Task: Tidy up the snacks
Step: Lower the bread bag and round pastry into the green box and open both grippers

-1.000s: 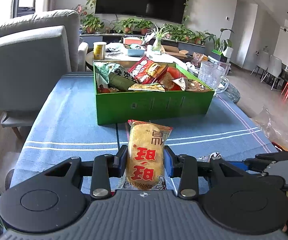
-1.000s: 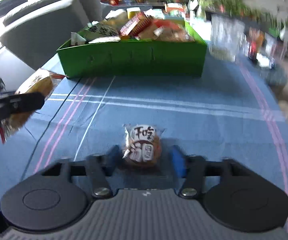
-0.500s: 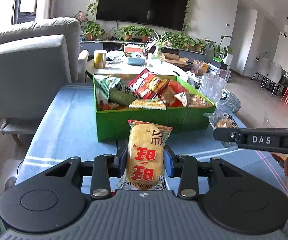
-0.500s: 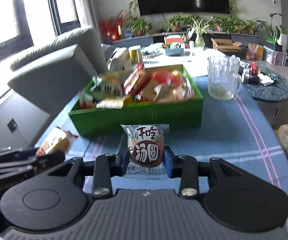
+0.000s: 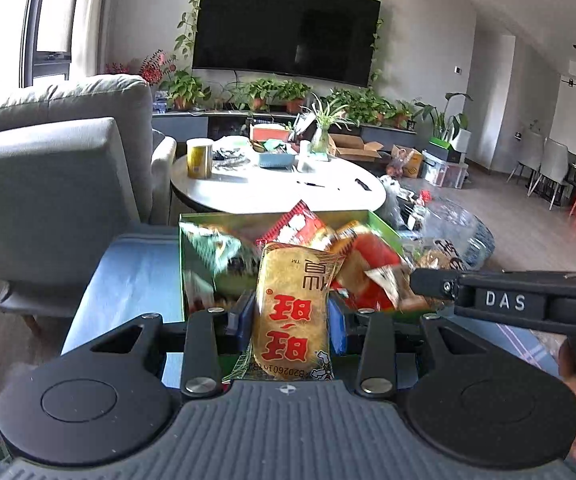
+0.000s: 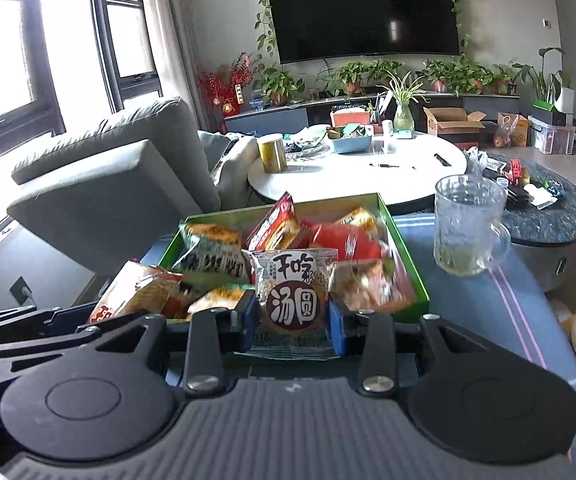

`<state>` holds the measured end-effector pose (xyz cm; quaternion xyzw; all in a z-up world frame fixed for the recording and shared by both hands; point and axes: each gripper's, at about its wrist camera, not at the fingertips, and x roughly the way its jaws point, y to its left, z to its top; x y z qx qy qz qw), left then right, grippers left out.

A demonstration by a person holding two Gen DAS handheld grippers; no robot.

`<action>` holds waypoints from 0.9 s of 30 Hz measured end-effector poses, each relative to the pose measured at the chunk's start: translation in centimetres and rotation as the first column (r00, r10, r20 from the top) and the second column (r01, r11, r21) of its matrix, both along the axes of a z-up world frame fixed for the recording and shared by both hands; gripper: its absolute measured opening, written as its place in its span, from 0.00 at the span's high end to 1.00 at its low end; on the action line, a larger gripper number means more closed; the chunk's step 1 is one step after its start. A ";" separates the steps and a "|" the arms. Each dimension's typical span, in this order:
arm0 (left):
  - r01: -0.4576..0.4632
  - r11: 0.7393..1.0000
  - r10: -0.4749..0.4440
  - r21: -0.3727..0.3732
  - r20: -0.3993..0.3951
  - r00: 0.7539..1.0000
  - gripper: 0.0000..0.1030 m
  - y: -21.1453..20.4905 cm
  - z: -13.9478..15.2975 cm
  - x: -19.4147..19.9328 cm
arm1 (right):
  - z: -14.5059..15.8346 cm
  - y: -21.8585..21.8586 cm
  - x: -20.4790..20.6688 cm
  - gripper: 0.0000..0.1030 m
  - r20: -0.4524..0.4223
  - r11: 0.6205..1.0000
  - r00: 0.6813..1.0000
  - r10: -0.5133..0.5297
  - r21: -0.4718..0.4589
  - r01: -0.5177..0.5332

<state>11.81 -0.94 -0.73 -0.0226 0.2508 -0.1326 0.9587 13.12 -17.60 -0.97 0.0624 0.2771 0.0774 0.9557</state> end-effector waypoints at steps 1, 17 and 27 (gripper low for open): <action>-0.004 1.000 0.004 0.001 0.002 1.000 0.66 0.0 0.0 0.7 | 0.0 0.0 0.4 0.06 0.000 1.000 1.000 -0.003 0.002 0.003; -0.023 1.000 0.023 0.006 -0.022 0.999 0.66 -0.3 -2.5 7.0 | -2.4 1.4 6.7 0.06 -0.034 1.000 0.999 -0.007 0.000 0.007; -0.043 0.999 0.043 -0.012 -0.011 0.999 0.41 0.2 -2.3 6.3 | -2.1 0.9 6.0 0.03 -0.020 0.998 0.999 -0.047 0.037 0.048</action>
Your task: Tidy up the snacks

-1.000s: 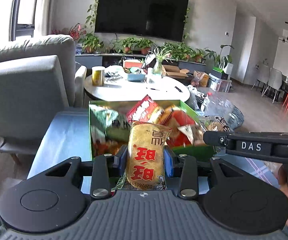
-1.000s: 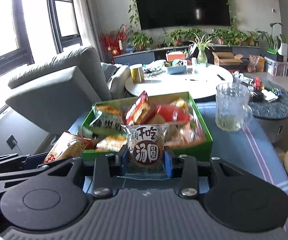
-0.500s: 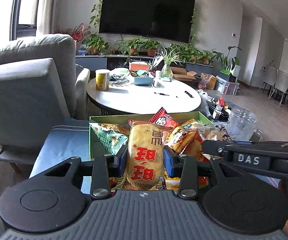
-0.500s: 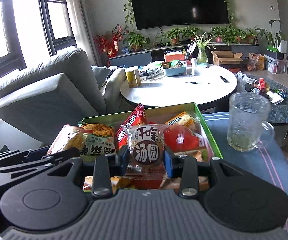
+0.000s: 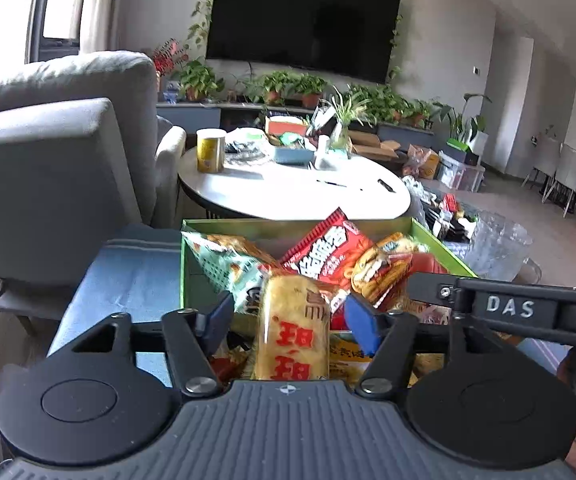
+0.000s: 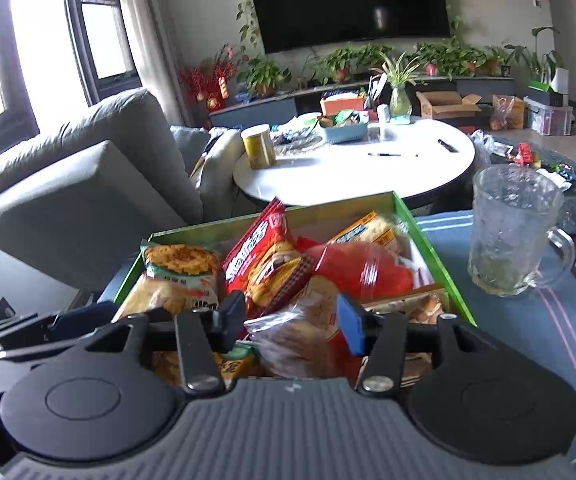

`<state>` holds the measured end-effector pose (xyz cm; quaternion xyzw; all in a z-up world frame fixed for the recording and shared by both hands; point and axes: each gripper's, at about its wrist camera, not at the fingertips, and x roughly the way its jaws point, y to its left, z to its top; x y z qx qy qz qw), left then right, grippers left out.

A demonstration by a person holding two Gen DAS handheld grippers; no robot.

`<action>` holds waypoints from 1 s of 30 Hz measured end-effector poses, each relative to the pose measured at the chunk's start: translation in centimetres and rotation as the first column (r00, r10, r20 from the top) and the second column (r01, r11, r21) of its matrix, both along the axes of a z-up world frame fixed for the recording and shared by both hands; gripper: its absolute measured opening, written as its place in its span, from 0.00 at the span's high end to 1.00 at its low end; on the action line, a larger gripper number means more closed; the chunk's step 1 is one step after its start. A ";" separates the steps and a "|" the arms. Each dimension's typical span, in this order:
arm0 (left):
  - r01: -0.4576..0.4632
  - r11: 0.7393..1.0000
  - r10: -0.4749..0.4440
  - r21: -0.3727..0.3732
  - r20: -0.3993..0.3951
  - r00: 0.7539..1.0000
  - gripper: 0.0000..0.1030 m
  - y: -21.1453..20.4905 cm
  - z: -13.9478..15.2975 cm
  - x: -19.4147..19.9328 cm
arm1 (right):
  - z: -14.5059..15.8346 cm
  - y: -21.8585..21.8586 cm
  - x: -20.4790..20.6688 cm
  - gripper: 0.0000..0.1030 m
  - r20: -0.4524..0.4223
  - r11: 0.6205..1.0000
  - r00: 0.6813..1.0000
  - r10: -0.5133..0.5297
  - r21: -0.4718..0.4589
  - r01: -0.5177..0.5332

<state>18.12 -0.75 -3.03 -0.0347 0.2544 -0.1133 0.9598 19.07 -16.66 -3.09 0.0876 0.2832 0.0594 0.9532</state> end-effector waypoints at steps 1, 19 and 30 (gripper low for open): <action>-0.004 1.000 0.004 -0.001 0.009 1.000 0.41 0.1 0.3 -0.2 | 0.2 -0.1 -0.1 0.03 0.005 1.000 1.000 -0.001 0.004 0.001; -0.044 0.998 0.049 -0.038 0.125 0.991 0.23 1.7 5.1 -8.4 | 4.7 -0.3 -7.0 0.02 0.103 0.999 0.995 0.008 0.035 -0.012; -0.120 0.992 0.110 0.034 0.210 0.971 0.05 1.0 6.2 -15.1 | 5.1 -0.9 -13.3 0.02 0.123 0.999 0.992 -0.004 0.042 -0.002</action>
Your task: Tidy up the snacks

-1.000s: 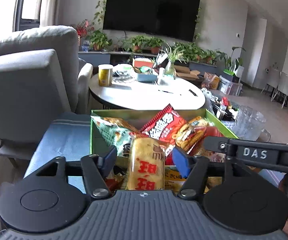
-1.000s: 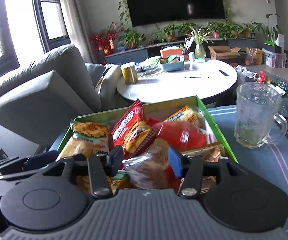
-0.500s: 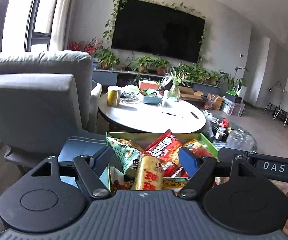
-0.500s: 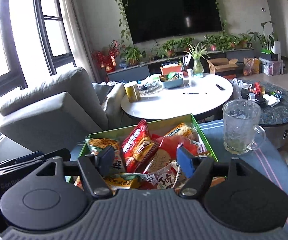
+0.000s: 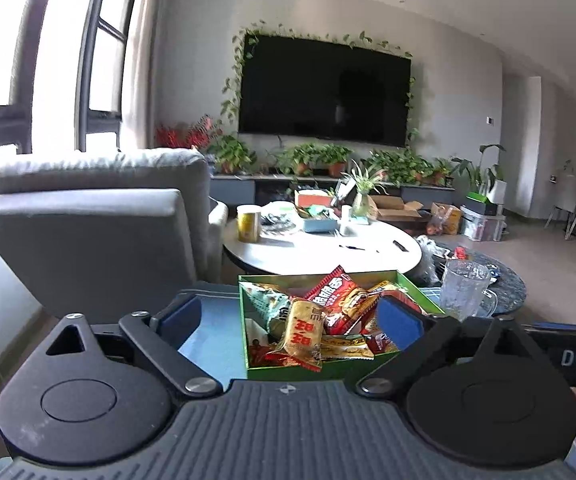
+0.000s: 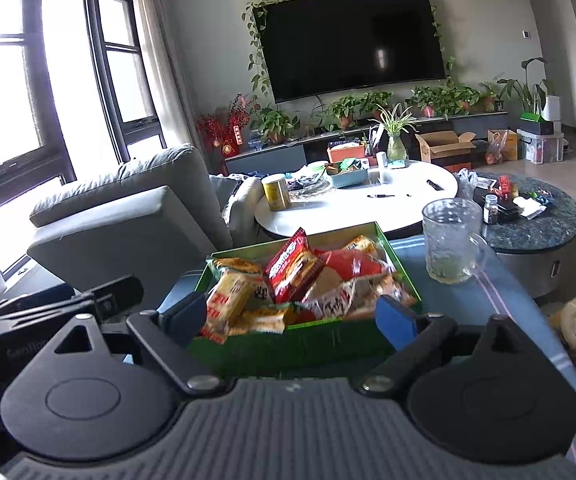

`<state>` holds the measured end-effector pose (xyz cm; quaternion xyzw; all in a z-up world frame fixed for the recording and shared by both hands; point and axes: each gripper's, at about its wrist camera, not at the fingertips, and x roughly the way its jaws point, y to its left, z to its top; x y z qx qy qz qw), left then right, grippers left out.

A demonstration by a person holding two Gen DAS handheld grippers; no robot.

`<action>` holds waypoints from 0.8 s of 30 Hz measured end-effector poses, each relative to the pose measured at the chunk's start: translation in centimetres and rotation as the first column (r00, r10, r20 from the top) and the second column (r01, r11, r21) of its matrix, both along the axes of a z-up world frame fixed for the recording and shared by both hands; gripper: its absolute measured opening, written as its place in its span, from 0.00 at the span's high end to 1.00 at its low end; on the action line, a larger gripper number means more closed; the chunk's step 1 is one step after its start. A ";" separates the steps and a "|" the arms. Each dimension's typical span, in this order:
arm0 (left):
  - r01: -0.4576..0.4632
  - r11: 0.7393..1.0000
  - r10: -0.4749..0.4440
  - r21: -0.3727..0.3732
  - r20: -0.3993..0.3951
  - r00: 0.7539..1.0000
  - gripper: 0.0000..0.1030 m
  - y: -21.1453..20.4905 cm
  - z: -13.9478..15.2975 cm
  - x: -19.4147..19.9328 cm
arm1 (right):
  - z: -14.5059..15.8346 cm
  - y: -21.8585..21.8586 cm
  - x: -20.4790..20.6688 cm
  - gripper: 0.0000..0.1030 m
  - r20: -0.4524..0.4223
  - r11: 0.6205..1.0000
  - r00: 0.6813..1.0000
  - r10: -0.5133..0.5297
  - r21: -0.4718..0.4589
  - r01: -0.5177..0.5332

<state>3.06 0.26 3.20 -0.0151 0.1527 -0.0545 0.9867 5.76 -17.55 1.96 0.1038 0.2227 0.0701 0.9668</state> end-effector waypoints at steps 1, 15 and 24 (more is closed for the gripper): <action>-0.007 1.000 0.007 0.003 0.000 1.000 0.04 -0.1 -0.1 -0.5 | -0.1 -0.1 -0.3 0.02 -0.002 1.000 1.000 0.000 0.007 0.000; -0.019 0.995 0.025 0.100 -0.054 0.998 0.03 -0.4 -1.7 -4.2 | -2.2 0.2 -3.7 0.02 -0.066 1.000 0.998 -0.001 -0.010 0.000; -0.040 0.997 0.046 0.065 -0.084 0.995 0.03 0.6 -2.1 -4.7 | -2.4 0.9 -4.3 0.02 -0.050 1.000 0.999 0.019 -0.020 -0.020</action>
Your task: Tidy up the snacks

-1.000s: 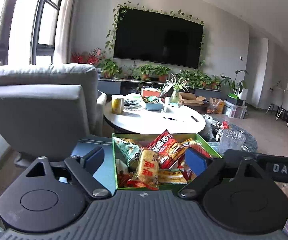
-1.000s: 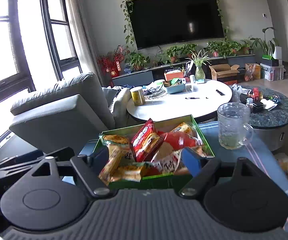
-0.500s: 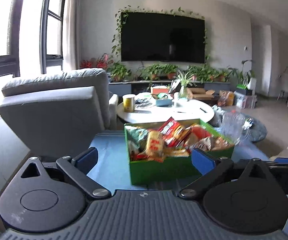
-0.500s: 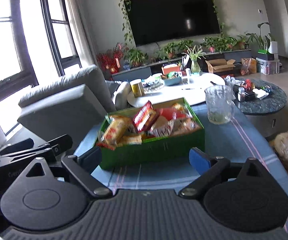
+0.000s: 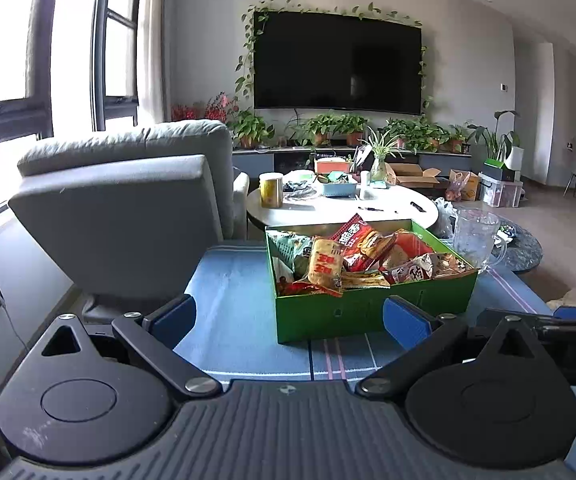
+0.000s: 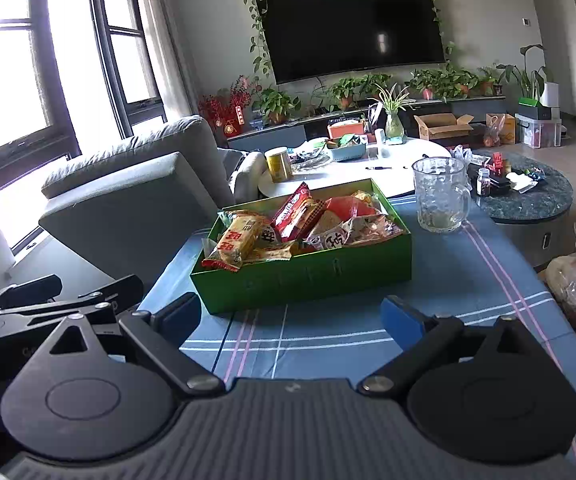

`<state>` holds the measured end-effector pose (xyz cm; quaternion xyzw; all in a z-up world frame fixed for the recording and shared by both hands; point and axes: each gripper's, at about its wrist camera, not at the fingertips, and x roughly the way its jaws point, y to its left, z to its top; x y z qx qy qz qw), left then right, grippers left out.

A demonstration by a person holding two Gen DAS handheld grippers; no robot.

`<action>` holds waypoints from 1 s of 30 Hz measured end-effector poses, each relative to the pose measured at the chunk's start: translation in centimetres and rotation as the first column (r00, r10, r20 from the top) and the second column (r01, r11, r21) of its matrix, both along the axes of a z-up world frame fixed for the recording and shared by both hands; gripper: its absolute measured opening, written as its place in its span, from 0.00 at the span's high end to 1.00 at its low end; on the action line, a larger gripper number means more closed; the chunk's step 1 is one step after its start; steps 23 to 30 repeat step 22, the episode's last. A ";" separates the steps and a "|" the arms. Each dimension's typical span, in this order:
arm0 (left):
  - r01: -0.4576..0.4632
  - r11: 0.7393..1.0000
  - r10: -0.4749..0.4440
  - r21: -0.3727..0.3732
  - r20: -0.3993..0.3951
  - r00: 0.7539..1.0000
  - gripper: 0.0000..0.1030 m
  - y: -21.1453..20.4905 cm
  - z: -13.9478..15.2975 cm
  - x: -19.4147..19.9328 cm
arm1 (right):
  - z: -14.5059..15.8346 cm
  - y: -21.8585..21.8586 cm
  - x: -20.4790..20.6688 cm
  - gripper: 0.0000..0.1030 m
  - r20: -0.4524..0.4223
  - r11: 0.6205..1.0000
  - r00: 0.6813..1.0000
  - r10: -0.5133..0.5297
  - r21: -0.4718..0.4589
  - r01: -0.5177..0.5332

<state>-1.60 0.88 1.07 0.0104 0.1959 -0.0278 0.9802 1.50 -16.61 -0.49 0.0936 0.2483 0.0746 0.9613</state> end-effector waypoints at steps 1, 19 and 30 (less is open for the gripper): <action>-0.001 1.000 0.001 -0.006 -0.002 1.000 0.03 0.1 0.0 0.0 | -0.1 0.1 0.0 0.02 -0.001 1.000 1.000 0.001 -0.001 -0.001; -0.011 1.000 0.011 -0.001 -0.012 1.000 0.03 0.2 -0.5 0.0 | -0.5 0.4 0.2 0.02 -0.020 1.000 1.000 -0.001 0.007 0.001; -0.015 1.000 0.015 -0.003 -0.010 1.000 0.03 0.3 -0.5 0.0 | -0.5 0.3 0.2 0.02 -0.022 1.000 1.000 -0.005 0.008 0.005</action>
